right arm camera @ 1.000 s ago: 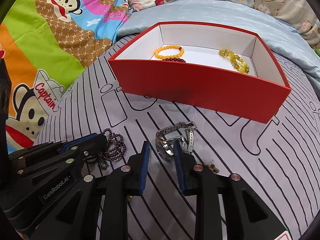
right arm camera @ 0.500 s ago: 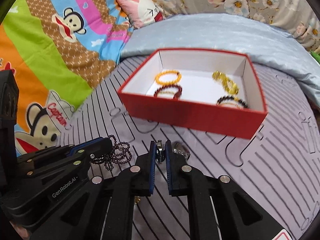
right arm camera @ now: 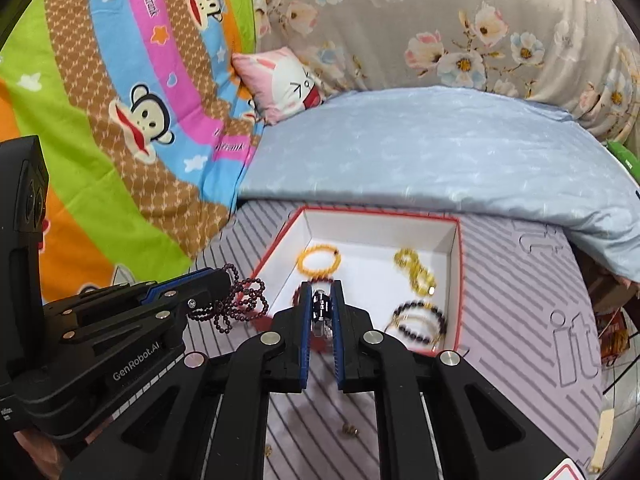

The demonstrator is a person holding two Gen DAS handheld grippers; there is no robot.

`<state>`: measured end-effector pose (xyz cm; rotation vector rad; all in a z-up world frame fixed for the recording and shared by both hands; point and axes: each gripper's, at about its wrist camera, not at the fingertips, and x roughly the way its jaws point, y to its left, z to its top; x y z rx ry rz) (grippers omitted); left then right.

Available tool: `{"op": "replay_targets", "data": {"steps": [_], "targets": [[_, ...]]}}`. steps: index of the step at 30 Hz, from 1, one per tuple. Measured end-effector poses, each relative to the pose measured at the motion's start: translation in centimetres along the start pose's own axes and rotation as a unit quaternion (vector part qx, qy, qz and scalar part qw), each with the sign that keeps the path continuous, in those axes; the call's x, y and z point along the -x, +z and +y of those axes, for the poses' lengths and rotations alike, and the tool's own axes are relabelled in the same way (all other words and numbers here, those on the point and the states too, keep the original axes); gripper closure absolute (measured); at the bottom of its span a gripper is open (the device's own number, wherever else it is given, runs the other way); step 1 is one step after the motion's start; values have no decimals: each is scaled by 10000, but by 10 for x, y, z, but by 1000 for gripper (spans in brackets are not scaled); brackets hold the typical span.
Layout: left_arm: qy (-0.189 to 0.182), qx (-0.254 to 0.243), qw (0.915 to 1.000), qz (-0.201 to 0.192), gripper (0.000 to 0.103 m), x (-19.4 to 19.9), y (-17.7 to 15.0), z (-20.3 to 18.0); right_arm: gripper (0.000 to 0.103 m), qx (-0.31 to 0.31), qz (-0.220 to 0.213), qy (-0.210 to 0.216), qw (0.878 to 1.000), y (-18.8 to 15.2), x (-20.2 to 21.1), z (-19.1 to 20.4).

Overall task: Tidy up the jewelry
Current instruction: 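Carry necklace and watch over the red box and open both tools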

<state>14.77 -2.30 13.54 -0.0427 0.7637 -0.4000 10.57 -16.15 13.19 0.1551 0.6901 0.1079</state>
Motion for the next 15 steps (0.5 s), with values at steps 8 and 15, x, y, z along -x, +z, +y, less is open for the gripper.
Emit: {"op": "replay_targets", "data": {"steps": [8, 15], "targets": [[-1, -45, 9999, -100, 96, -39, 49, -2, 94, -65, -80, -80, 9999, 42, -27, -22], [127, -85, 9998, 125, 96, -83, 55, 0, 94, -216, 127, -111, 9996, 52, -69, -39]]}}
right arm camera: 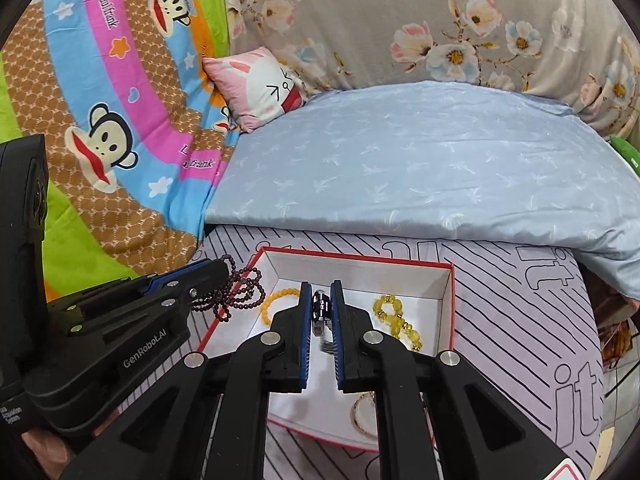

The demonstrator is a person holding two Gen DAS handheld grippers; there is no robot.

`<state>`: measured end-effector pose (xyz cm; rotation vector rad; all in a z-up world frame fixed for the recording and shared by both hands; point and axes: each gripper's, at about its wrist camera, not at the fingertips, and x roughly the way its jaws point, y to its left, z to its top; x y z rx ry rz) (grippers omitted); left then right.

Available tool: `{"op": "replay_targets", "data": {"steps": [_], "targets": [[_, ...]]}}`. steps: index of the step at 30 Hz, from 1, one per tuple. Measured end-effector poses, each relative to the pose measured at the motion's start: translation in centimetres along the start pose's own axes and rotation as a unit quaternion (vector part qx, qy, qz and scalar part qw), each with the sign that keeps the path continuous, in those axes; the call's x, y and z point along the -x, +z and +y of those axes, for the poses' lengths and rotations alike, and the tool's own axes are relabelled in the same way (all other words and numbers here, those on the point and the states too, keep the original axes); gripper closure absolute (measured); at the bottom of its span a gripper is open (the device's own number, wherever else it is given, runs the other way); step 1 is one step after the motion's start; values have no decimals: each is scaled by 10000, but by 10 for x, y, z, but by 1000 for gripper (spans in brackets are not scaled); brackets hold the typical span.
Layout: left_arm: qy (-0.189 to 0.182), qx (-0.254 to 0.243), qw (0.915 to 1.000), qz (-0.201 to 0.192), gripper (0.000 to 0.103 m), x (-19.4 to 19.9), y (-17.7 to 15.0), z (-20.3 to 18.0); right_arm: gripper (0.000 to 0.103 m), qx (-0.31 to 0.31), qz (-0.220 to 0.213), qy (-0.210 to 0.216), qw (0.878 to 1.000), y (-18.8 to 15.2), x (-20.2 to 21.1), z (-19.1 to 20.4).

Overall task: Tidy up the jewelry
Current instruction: 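Carry necklace and watch over the red box and open both tools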

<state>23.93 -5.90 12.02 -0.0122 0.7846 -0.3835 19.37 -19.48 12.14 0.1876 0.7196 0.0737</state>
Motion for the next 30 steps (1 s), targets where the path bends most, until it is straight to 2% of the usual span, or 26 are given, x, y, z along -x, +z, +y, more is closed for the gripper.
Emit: {"op": "replay_targets", "data": {"steps": [14, 30], "targets": [[111, -2, 9990, 429, 96, -61, -11, 5, 94, -194, 343, -77, 9992, -11, -50, -17], [112, 52, 9978, 652, 96, -88, -16, 10, 94, -217, 519, -175, 9983, -20, -76, -22]]}}
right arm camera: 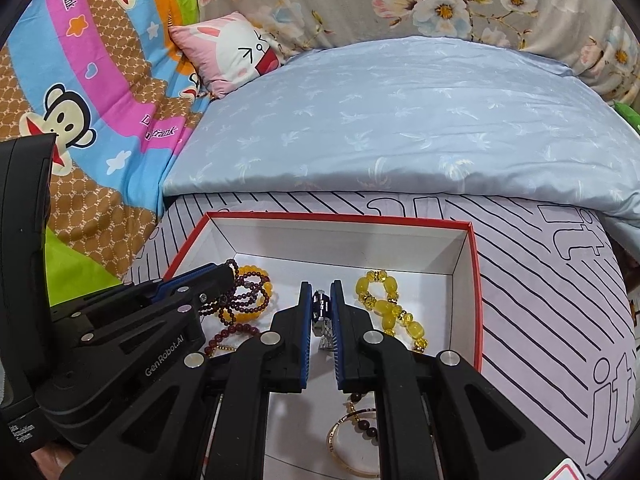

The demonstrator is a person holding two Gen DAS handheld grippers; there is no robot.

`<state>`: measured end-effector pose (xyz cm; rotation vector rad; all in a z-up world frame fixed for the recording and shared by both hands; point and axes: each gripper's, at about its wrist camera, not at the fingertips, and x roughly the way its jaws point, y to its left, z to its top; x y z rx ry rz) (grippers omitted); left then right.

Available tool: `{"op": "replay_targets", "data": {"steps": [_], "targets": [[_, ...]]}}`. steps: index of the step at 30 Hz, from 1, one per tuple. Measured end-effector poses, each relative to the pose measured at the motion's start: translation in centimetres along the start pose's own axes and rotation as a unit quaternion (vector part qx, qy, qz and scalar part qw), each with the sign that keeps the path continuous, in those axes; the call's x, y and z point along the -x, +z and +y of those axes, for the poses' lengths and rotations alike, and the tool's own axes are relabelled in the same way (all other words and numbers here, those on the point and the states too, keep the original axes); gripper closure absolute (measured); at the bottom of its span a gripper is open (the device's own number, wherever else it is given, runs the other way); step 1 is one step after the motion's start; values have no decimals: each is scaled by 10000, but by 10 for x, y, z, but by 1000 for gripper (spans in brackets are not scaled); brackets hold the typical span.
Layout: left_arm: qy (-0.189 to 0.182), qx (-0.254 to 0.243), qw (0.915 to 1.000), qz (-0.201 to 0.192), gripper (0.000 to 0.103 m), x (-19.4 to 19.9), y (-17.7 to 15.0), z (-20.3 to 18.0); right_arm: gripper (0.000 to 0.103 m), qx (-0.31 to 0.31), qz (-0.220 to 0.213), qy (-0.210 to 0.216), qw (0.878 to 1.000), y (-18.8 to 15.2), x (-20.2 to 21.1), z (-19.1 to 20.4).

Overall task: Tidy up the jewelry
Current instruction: 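Carry necklace and watch over the red box and open both tools, then move both tools back toward the two gold brooches on the sheet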

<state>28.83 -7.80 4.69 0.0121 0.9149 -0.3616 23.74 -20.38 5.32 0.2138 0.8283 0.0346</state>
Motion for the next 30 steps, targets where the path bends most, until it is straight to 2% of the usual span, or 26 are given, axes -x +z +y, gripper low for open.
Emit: {"op": "replay_targets", "data": {"steps": [2, 4, 6, 8, 10, 15, 18, 22, 25, 30], "targets": [[-29, 30, 10000, 36, 92, -1, 0, 0, 93, 46, -26, -98, 9999, -1, 0, 1], [42, 104, 9999, 11, 89, 1, 0, 3, 88, 25, -119, -161, 9998, -1, 4, 1], [105, 135, 9999, -23, 65, 5, -1, 6, 83, -6, -157, -172, 9997, -1, 8, 0], [244, 146, 9995, -140, 59, 12, -4, 8, 78, 24, -242, -219, 9995, -2, 17, 1], [247, 146, 9994, -180, 58, 20, -7, 10, 71, 96, -336, -266, 9990, -5, 28, 3], [293, 242, 9990, -235, 54, 42, -22, 16, 70, 208, -422, -287, 9985, -19, 53, 9], [305, 264, 9988, -270, 49, 56, -33, 18, 65, 296, -457, -362, 9979, -35, 68, 13], [297, 206, 9989, -295, 48, 75, -51, 15, 64, 281, -399, -298, 9984, -54, 81, 16], [328, 184, 9989, -286, 40, 86, -67, 13, 64, 314, -337, -318, 9984, -70, 89, 19], [337, 150, 9992, -161, 40, 99, -96, 12, 64, 323, -197, -337, 9987, -97, 99, 21]]}}
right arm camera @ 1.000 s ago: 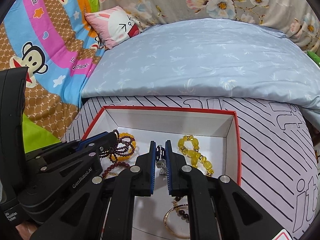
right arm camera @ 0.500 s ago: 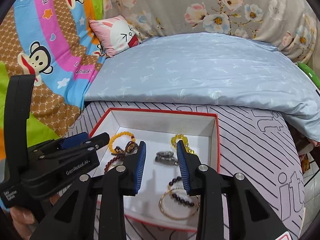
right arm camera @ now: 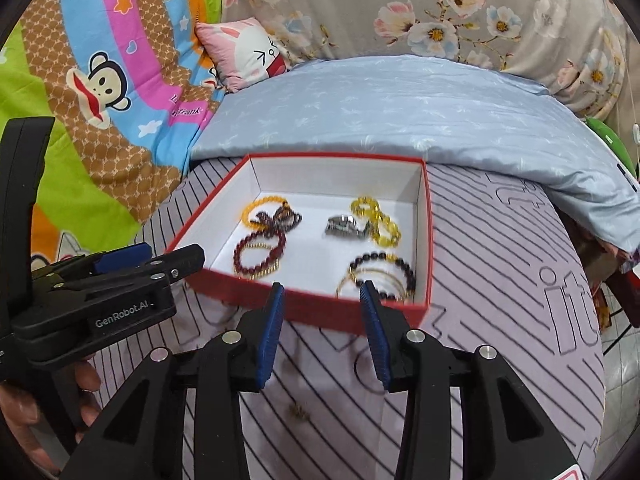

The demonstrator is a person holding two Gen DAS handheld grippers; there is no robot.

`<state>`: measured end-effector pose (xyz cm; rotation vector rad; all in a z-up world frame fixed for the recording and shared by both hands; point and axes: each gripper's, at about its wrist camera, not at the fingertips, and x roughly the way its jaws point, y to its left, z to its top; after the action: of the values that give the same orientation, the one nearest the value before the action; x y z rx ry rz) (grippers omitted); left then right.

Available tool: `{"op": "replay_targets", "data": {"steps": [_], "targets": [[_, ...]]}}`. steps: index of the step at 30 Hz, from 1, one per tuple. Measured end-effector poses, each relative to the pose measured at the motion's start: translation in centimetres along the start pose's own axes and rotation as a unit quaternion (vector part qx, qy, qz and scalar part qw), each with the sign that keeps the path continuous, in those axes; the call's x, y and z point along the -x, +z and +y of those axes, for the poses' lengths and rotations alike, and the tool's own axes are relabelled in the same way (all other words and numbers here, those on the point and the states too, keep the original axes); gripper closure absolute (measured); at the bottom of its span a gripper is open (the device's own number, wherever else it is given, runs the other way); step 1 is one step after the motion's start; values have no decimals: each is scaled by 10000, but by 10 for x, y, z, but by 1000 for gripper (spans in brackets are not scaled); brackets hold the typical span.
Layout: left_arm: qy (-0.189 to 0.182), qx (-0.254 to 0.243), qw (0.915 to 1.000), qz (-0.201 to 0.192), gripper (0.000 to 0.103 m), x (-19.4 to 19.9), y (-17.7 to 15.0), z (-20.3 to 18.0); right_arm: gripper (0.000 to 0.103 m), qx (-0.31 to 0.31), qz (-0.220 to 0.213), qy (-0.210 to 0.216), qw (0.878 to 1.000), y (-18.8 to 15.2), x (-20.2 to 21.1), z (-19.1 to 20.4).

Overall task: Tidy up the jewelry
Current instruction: 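Move both tools back toward the two gold brooches on the sheet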

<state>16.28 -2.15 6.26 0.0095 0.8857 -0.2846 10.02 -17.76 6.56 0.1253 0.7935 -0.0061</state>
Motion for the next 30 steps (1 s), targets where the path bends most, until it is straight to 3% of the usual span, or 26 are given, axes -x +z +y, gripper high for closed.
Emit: {"op": "replay_targets", "data": {"steps": [17, 30], "targets": [[55, 27, 9983, 575, 40, 13, -90, 5, 64, -232, 477, -49, 9986, -72, 16, -12], [-59, -174, 9968, 783, 40, 19, -122, -12, 64, -253, 604, -9, 9979, -97, 26, -5]]}}
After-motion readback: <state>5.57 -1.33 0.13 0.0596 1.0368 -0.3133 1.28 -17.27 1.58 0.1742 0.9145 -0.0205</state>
